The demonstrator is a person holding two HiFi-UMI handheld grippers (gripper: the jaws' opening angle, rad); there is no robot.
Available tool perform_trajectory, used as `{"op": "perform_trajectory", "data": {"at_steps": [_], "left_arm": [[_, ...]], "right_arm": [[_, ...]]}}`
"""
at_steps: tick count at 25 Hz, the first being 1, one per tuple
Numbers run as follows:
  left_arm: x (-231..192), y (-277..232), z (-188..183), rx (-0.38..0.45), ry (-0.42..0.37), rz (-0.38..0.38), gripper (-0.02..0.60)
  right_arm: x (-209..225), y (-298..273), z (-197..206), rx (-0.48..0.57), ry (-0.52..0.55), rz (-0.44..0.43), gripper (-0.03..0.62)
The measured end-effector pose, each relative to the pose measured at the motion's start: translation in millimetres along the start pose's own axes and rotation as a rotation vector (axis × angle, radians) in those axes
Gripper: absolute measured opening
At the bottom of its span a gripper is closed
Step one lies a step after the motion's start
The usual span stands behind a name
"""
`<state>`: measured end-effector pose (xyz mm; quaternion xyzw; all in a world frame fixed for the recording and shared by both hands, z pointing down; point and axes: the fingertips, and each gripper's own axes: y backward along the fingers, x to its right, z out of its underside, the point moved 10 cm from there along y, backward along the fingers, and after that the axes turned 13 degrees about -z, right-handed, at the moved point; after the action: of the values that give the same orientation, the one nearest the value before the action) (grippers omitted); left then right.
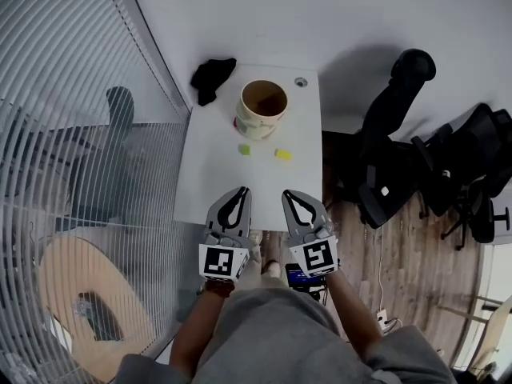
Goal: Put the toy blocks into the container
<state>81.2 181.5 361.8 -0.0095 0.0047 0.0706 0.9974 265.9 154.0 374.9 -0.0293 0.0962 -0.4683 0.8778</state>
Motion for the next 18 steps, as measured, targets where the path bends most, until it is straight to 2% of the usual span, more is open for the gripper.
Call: {"op": "perform_trajectory", "data": {"at_steps": [4,9,13,18], "left_arm": [[-20,-43,11,0.013,0.056,0.022,0.025],[-55,-97,12,0.037,0.049,0.066,0.025],[-80,-122,22,0.035,0.039,0.088,0.025],[-103,-138,47,0.023,0.062,0.094,0.025]], "right_arm": [[25,-30,-6,-0.021,0.012,0.028,0.012],[53,-75,-9,-0.048,0.040,0.064,0.012],[60,-104,0,-0.072,0.024,0.092,0.012],[57,-131,27,-0.108,0.023,0.083,0.012]]}}
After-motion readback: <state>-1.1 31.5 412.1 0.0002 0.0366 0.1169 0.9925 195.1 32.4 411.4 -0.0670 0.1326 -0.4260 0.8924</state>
